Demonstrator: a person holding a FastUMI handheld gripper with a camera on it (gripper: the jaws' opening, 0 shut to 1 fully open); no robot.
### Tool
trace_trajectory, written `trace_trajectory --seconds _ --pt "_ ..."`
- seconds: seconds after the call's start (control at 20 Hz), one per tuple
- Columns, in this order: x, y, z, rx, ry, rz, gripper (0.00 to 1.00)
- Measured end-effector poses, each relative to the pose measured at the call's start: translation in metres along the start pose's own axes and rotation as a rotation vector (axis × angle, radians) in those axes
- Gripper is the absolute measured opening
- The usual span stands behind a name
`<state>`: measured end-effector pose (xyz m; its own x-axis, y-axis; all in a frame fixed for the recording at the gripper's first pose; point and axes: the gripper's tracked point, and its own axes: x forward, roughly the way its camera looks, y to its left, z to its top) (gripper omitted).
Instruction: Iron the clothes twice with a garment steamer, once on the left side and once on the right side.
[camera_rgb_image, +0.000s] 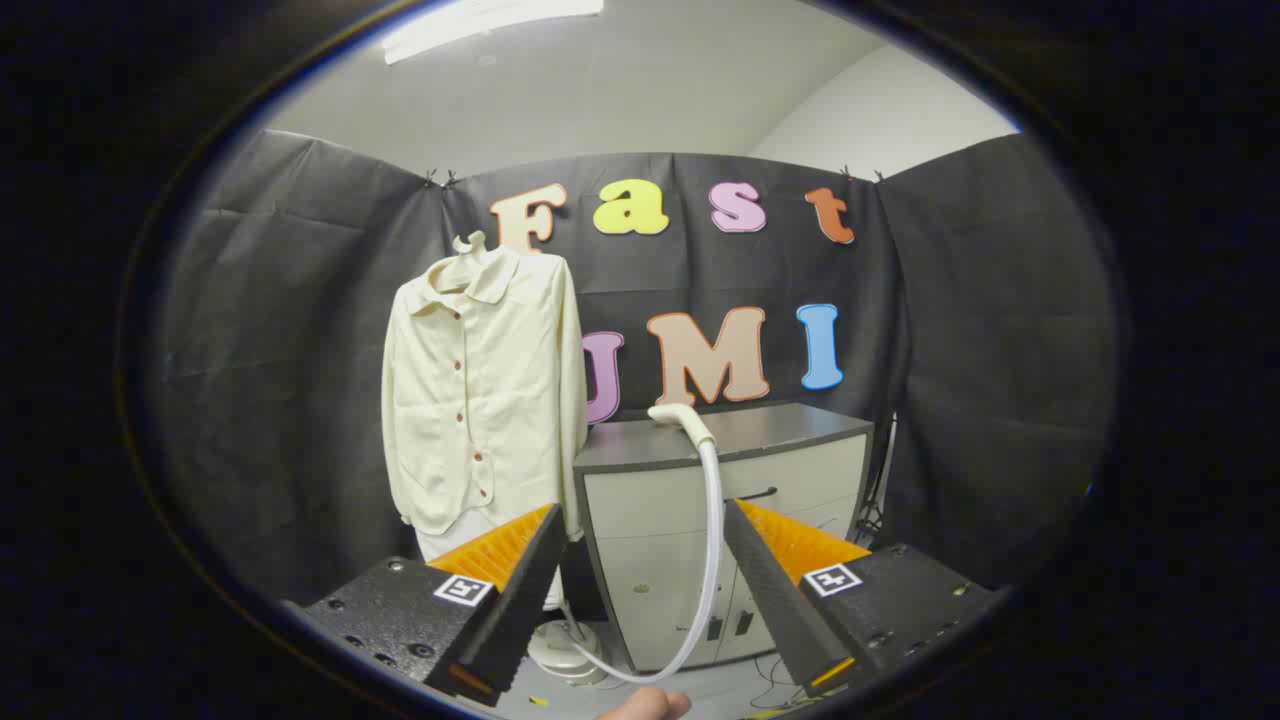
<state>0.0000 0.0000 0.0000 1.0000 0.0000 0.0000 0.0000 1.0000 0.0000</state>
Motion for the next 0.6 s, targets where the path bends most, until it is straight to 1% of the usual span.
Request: trace_trajectory --seconds 0.15,0.3,0.6 --pt "0.001 0.005 0.007 0.016 -0.023 0.006 0.97" --pt "0.014 0.005 0.008 0.006 -0.032 -0.008 0.97" --pt "0.048 0.005 0.004 -0.013 0.007 -0.05 0.97"
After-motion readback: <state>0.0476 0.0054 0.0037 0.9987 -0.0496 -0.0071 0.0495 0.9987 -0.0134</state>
